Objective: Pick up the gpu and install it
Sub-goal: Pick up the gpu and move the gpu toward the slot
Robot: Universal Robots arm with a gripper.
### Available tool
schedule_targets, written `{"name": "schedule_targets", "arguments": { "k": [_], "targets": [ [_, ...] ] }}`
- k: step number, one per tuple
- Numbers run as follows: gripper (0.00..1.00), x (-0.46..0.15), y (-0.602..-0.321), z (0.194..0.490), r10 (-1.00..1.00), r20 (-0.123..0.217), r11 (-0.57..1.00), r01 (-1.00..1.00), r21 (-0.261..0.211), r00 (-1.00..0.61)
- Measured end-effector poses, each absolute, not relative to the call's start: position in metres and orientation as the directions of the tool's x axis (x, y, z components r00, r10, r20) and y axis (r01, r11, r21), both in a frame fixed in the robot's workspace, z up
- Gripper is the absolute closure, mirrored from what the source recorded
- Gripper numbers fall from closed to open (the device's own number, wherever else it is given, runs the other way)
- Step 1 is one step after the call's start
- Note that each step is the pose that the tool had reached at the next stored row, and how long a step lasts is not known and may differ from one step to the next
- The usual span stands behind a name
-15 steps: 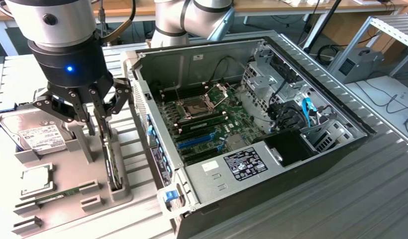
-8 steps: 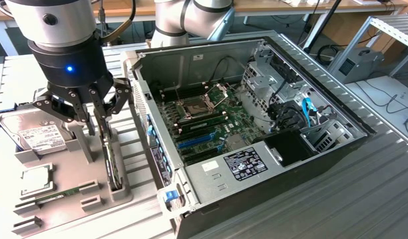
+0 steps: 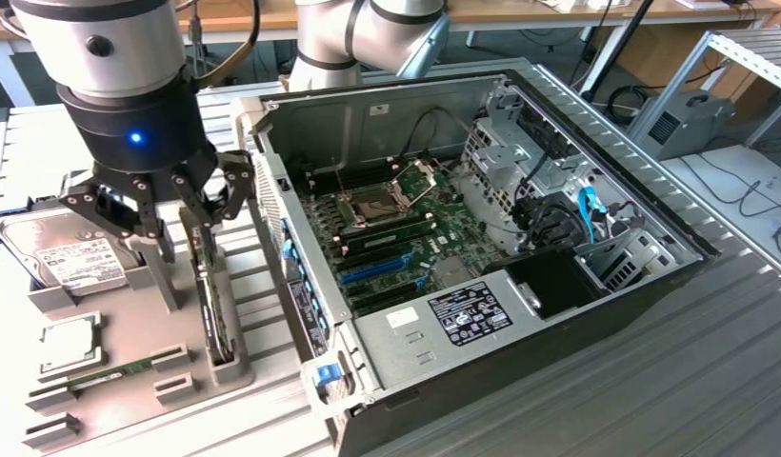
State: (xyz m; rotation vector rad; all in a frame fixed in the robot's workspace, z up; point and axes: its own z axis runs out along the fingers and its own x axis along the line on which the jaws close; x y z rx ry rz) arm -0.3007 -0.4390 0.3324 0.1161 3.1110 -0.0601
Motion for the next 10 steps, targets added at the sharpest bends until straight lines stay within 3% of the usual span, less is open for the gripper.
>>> {"name": "schedule_targets", "arguments": {
  "k": [10],
  "targets": [
    [0.58, -0.301, -0.439, 0.311, 0.074, -0.029, 0.996, 0.075, -0.038, -0.997]
  ]
}}
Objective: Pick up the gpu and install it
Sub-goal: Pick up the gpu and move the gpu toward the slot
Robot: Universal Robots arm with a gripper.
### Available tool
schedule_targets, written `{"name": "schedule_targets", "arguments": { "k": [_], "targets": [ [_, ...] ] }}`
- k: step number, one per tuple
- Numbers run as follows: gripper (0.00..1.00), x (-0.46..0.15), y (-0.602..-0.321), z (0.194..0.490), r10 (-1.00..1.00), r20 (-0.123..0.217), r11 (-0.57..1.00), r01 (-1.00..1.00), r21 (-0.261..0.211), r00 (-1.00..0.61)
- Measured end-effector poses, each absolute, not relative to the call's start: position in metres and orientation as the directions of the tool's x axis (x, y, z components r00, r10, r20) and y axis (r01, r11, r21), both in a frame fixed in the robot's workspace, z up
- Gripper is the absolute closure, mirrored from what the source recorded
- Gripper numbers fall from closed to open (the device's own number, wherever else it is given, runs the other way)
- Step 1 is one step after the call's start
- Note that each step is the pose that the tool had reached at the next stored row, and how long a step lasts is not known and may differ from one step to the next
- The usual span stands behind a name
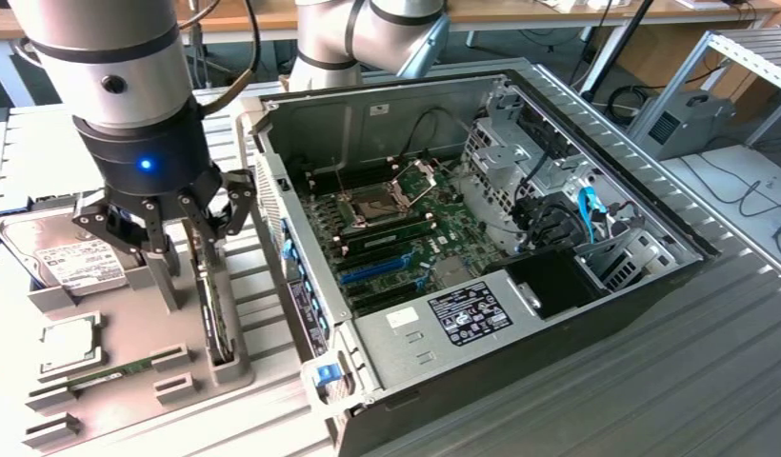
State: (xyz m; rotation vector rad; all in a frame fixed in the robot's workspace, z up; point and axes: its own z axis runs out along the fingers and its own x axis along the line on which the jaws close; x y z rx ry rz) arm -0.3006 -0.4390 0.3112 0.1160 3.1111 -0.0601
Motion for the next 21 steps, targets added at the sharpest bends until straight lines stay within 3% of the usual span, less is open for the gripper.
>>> {"name": "schedule_targets", "arguments": {
  "k": [21],
  "targets": [
    [0.58, -0.301, -0.439, 0.264, 0.073, -0.029, 0.997, 0.074, -0.038, -0.997]
  ]
}}
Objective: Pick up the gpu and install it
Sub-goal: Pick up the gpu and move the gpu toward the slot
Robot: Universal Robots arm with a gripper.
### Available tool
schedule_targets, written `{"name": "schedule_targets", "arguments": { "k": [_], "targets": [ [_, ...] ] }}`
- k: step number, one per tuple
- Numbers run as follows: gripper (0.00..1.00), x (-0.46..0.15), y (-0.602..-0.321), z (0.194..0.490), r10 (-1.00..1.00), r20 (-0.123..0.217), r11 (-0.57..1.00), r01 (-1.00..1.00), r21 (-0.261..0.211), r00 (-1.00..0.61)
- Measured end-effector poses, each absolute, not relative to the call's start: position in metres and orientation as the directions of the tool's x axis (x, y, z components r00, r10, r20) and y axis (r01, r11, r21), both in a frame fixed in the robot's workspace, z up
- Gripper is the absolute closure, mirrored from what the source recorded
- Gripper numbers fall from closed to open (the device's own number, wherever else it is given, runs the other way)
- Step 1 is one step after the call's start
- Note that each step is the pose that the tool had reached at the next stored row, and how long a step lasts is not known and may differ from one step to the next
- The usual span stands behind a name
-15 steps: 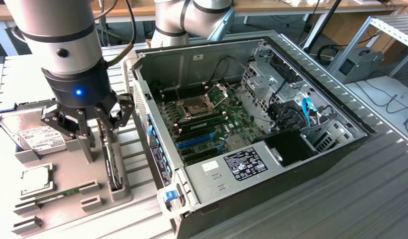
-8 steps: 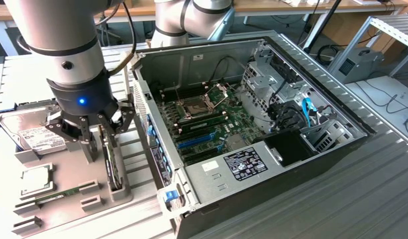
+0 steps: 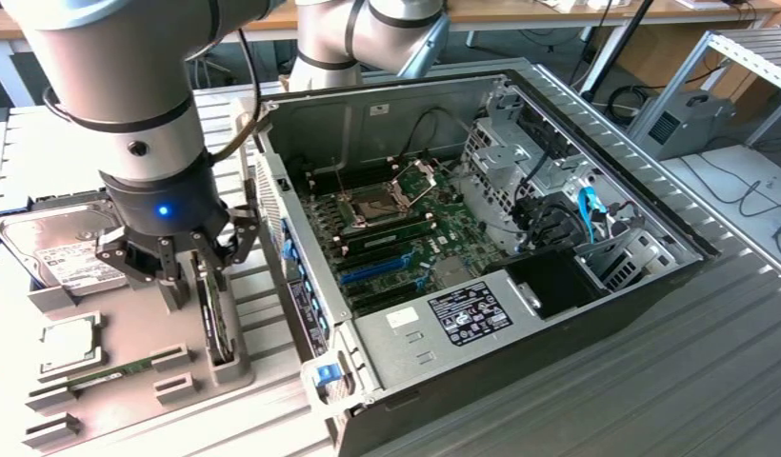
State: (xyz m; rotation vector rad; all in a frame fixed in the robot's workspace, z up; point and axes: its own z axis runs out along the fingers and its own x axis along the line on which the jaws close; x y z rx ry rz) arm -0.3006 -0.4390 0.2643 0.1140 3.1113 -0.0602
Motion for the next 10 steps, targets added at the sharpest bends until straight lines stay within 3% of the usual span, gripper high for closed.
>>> {"name": "schedule_targets", "arguments": {
  "k": [10],
  "targets": [
    [0.58, -0.301, -0.439, 0.246, 0.072, -0.029, 0.997, 0.073, -0.038, -0.997]
  ]
}}
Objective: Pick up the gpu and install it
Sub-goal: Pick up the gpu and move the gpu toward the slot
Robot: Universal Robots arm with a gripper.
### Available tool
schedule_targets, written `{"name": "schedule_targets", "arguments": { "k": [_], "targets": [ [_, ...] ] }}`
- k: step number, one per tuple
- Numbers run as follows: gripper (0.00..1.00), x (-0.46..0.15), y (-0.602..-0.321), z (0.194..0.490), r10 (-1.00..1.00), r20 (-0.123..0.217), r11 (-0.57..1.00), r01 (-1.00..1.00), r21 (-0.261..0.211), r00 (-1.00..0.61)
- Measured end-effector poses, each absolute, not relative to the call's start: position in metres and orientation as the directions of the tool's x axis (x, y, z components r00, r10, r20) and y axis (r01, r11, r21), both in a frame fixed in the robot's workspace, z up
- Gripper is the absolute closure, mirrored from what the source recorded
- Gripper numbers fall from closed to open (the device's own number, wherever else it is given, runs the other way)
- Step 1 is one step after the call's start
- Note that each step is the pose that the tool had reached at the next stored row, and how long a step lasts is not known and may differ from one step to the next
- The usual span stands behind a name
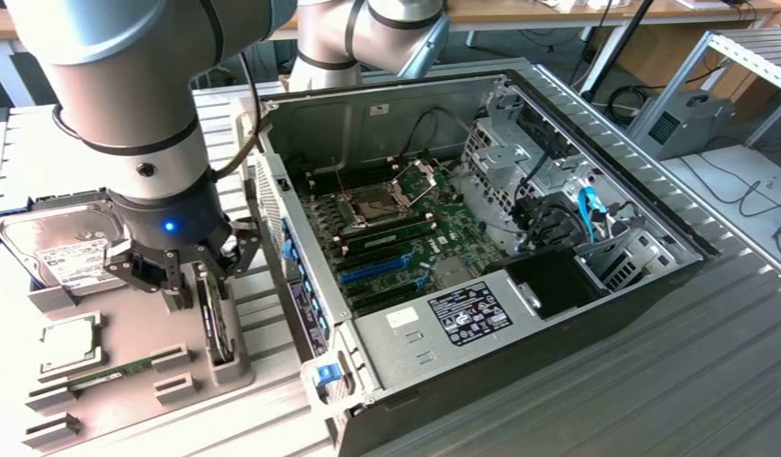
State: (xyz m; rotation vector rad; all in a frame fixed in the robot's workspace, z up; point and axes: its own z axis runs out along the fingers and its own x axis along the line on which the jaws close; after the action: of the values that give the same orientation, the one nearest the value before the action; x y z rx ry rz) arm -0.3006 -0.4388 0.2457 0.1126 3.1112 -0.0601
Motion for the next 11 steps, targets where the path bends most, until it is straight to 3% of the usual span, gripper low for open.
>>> {"name": "schedule_targets", "arguments": {
  "k": [8, 11],
  "targets": [
    [0.58, -0.3004, -0.4382, 0.2419, 0.072, -0.029, 0.997, 0.073, -0.037, -0.997],
    [0.66, -0.3004, -0.4382, 0.2419, 0.072, -0.029, 0.997, 0.073, -0.037, -0.997]
  ]
}}
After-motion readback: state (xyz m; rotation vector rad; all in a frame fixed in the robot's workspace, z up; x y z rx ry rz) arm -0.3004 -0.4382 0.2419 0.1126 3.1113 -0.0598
